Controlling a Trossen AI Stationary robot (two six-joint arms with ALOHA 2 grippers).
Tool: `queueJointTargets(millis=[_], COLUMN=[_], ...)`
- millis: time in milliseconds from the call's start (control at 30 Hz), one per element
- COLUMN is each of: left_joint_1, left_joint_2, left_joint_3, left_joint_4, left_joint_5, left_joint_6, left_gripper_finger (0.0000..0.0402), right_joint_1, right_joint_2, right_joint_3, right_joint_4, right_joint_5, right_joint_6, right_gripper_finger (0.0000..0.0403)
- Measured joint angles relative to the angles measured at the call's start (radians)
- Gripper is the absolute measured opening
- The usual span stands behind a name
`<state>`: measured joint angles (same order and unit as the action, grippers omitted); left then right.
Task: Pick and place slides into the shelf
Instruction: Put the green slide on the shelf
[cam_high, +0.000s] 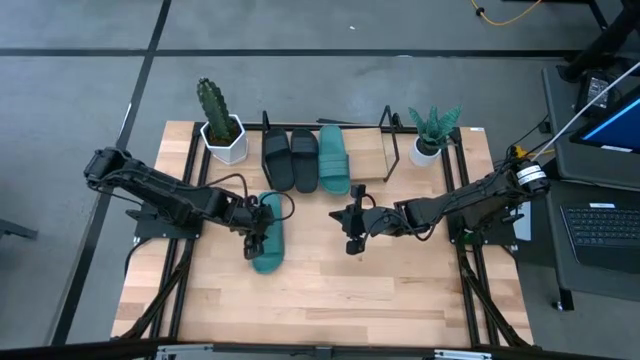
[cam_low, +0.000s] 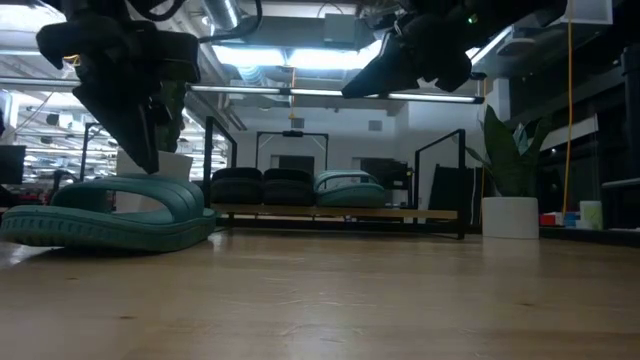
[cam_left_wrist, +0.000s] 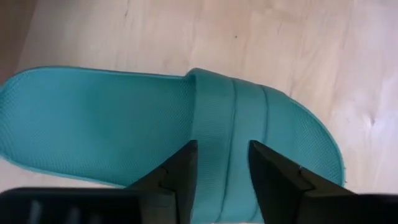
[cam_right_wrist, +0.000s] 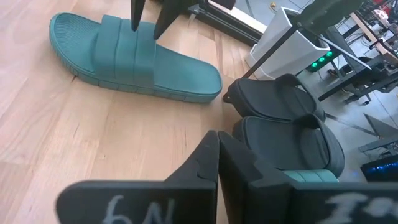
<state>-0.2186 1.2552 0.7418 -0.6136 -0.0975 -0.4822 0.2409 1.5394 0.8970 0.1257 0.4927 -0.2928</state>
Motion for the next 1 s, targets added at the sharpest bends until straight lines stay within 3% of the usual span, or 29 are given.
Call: queueJointTargets(millis=[333, 567, 1000], left_joint_1=[0.059, 0.107, 0.119], left_joint_2=[-0.001, -0.001, 0.009], left_joint_3=[0.000, 0.000, -0.001], left_joint_4=[-0.089, -0.055, -0.040], left_joint_5=[0.019, 0.208, 0.246], left_joint_6=[0.040, 0.041, -0.007], left_gripper_finger=[0.0130, 0.0130, 0.0130], right_joint_1=[0.000, 0.000, 0.000], right_joint_2=[0.000, 0.000, 0.001], right_joint_3=[0.000, 0.000, 0.000], right_joint_4=[-0.024, -0.029, -0.042], right_joint_5=[0.000, 0.000, 0.000], right_joint_6=[0.000, 0.000, 0.000], right_gripper_finger=[0.0018, 0.0006, 0.0017])
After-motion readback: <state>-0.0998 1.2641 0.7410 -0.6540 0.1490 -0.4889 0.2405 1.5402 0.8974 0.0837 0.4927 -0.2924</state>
